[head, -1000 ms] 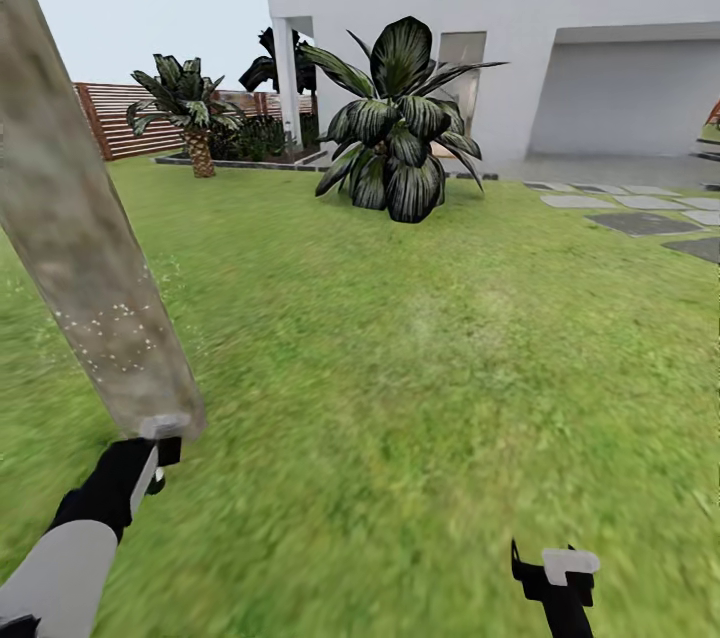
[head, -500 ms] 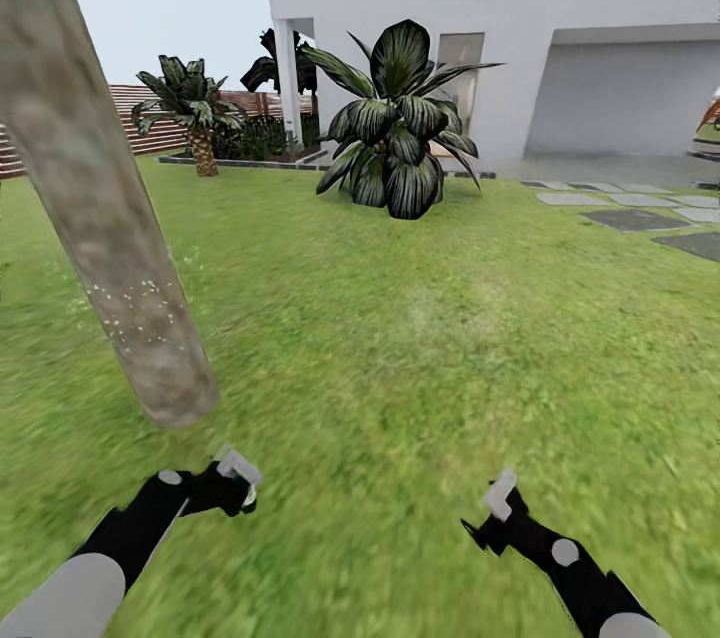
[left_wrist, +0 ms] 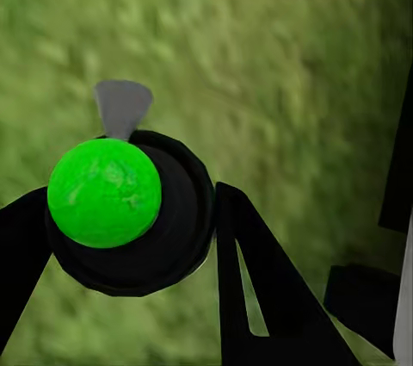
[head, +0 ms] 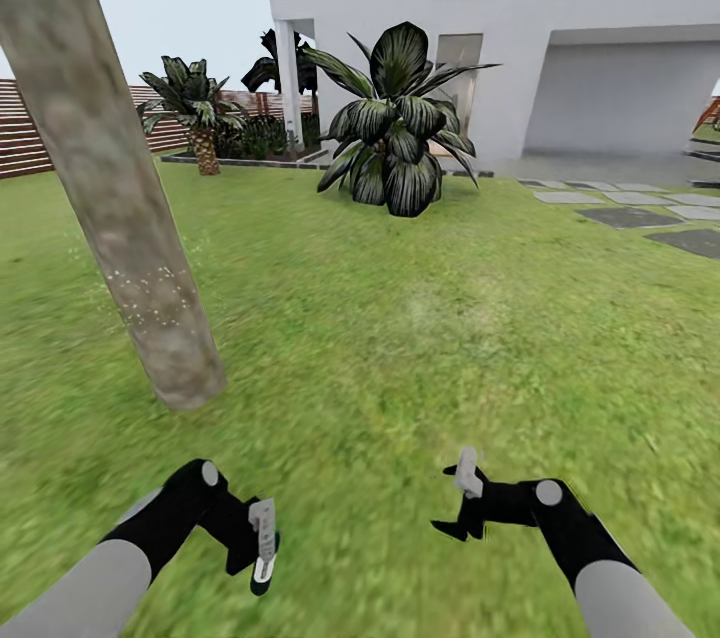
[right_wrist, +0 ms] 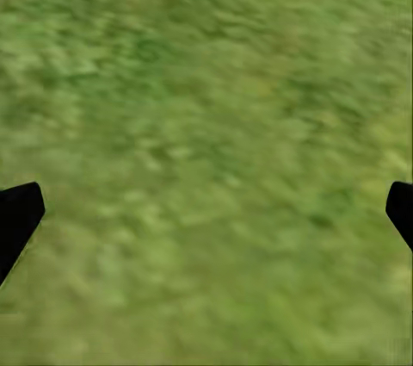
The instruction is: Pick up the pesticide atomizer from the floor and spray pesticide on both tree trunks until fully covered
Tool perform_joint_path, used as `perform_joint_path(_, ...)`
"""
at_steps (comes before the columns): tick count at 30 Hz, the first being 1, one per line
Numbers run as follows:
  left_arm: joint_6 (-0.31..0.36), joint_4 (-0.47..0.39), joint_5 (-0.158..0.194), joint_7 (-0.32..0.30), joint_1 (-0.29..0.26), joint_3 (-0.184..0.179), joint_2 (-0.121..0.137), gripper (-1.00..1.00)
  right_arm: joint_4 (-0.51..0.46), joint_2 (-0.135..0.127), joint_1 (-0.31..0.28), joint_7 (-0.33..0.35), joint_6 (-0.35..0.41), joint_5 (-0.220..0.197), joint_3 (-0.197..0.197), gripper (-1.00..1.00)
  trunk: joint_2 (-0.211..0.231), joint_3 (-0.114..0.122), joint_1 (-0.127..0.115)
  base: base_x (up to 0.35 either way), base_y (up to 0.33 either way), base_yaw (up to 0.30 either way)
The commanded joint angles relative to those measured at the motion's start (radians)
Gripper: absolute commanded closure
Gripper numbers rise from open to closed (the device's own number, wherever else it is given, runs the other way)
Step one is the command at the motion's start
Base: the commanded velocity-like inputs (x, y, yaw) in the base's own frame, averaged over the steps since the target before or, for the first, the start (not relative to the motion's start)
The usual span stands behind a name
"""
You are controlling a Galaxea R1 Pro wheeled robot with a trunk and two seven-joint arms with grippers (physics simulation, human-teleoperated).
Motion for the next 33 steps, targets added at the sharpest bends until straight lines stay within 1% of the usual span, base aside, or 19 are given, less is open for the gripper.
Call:
perform_joint_path(1,0.01,-0.002,0.002,-0.003,0.0,-0.004,0.0,1.0,0.0,0.014,-0.001,0.004,-0.005,0.009,-0.005,-1.0,0.0,-0.001,0.0,-0.005,0.0,0.0)
perform_joint_path(2,0.01,-0.002,0.001,-0.003,0.0,-0.004,-0.006,1.0,0.001,0.028,-0.001,0.005,-0.005,0.009,-0.005,1.0,0.0,-0.001,0.0,-0.003,0.0,0.0)
perform_joint_path(3,0.01,-0.002,0.0,-0.003,0.0,-0.004,-0.012,1.0,0.001,0.042,-0.001,0.005,-0.005,0.009,-0.005,1.0,0.0,-0.001,0.0,-0.001,0.0,0.0)
perform_joint_path(4,0.009,-0.002,-0.001,-0.002,0.0,-0.004,-0.018,1.0,0.0,0.057,-0.001,0.005,-0.005,0.01,0.005,1.0,0.0,-0.001,0.0,0.0,0.0,0.0)
perform_joint_path(5,0.009,-0.002,-0.001,-0.002,0.0,-0.004,-0.02,1.0,0.0,0.065,-0.001,0.005,-0.005,0.01,0.02,1.0,0.0,-0.001,0.0,0.0,0.0,0.0)
perform_joint_path(7,0.008,-0.002,0.0,-0.001,0.0,-0.004,-0.028,1.0,-0.001,0.08,-0.001,0.004,-0.004,0.009,0.102,1.0,0.0,-0.001,0.0,0.0,0.0,0.0)
perform_joint_path(8,0.008,-0.002,-0.001,0.0,0.0,-0.005,-0.038,1.0,-0.003,0.083,-0.001,0.001,-0.004,0.007,0.133,1.0,0.0,-0.001,0.0,0.0,0.0,0.0)
perform_joint_path(9,0.008,-0.002,-0.002,0.001,0.0,-0.005,-0.048,1.0,-0.005,0.086,-0.001,0.0,-0.003,0.005,0.15,1.0,0.0,-0.001,0.0,0.0,0.0,0.0)
perform_joint_path(10,0.008,-0.002,-0.002,0.002,0.0,-0.005,-0.056,1.0,-0.006,0.09,-0.001,-0.001,-0.003,0.004,0.159,1.0,0.0,-0.001,0.0,0.0,0.0,0.0)
perform_joint_path(13,0.008,-0.002,-0.002,0.004,0.0,-0.007,-0.079,1.0,-0.009,0.132,-0.001,-0.003,-0.002,0.005,0.168,1.0,0.0,-0.001,0.0,0.0,0.0,0.0)
perform_joint_path(15,0.007,-0.002,-0.005,0.005,0.0,-0.007,-0.098,1.0,-0.009,0.152,-0.001,-0.002,-0.002,0.006,0.169,1.0,0.0,-0.001,0.0,0.0,0.0,0.0)
perform_joint_path(16,0.007,-0.002,-0.017,0.004,0.0,-0.007,-0.107,1.0,-0.009,0.158,-0.001,-0.002,-0.002,0.006,0.17,1.0,0.0,-0.001,0.0,0.0,0.0,0.0)
perform_joint_path(19,0.008,-0.002,-0.072,0.005,0.0,-0.006,-0.131,1.0,-0.011,0.175,-0.001,0.001,-0.002,0.007,0.172,1.0,0.0,-0.001,0.0,0.0,0.0,0.0)
perform_joint_path(23,0.008,-0.002,-0.087,0.005,0.0,-0.006,-0.152,1.0,-0.011,0.189,-0.001,0.002,-0.002,0.006,0.173,1.0,0.0,-0.001,0.0,0.0,0.0,0.0)
perform_joint_path(27,0.008,-0.003,-0.087,0.009,-0.001,-0.005,-0.159,1.0,-0.01,0.207,-0.001,0.004,-0.002,0.005,0.173,1.0,0.0,-0.001,0.0,0.0,0.0,0.0)
perform_joint_path(31,0.007,-0.003,-0.082,0.046,-0.002,-0.004,-0.166,1.0,-0.01,0.213,-0.001,0.005,-0.003,0.004,0.174,1.0,0.0,-0.001,0.0,0.0,0.0,0.0)
perform_joint_path(33,0.007,-0.004,-0.077,0.052,-0.003,-0.002,-0.166,1.0,-0.009,0.215,-0.001,0.005,-0.003,0.004,0.175,1.0,0.0,-0.001,0.0,0.0,0.0,0.0)
